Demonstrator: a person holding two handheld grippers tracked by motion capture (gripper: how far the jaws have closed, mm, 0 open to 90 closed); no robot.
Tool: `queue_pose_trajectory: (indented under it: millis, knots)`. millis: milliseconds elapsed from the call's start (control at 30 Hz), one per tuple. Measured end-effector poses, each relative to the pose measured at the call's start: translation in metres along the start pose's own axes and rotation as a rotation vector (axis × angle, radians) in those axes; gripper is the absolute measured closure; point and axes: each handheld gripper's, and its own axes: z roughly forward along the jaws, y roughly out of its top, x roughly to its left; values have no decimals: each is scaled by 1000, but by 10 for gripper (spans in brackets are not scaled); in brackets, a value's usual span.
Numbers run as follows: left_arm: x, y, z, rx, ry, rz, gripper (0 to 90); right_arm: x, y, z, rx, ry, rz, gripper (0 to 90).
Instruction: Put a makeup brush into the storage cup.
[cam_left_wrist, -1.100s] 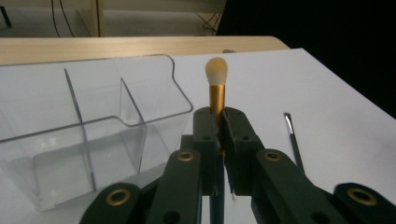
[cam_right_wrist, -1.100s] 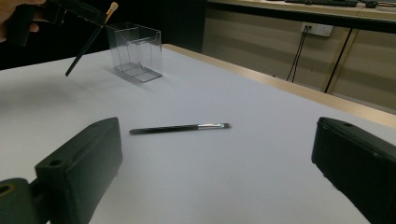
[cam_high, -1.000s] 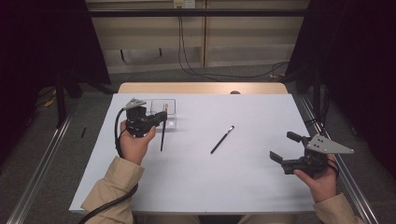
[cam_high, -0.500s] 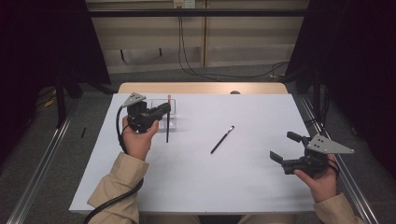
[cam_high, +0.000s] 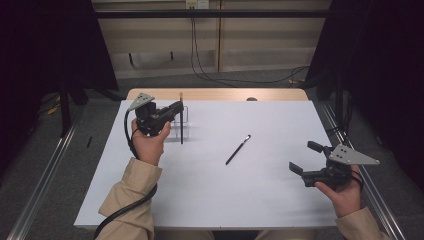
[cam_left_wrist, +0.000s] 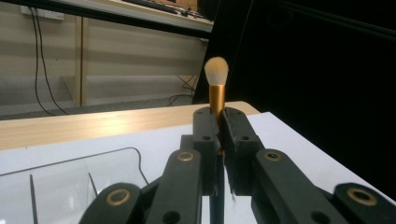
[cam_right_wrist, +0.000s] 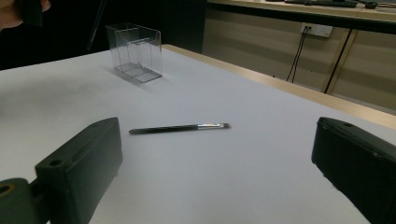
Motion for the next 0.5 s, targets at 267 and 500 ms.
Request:
queue_pose_trajectory:
  millis: [267,500]
  knots:
    - [1,7,0,-40,0,3,844,0,0,0,1,4,1,14]
    - [2,15,0,-82,2,6,844,0,0,0,0,2,1,14]
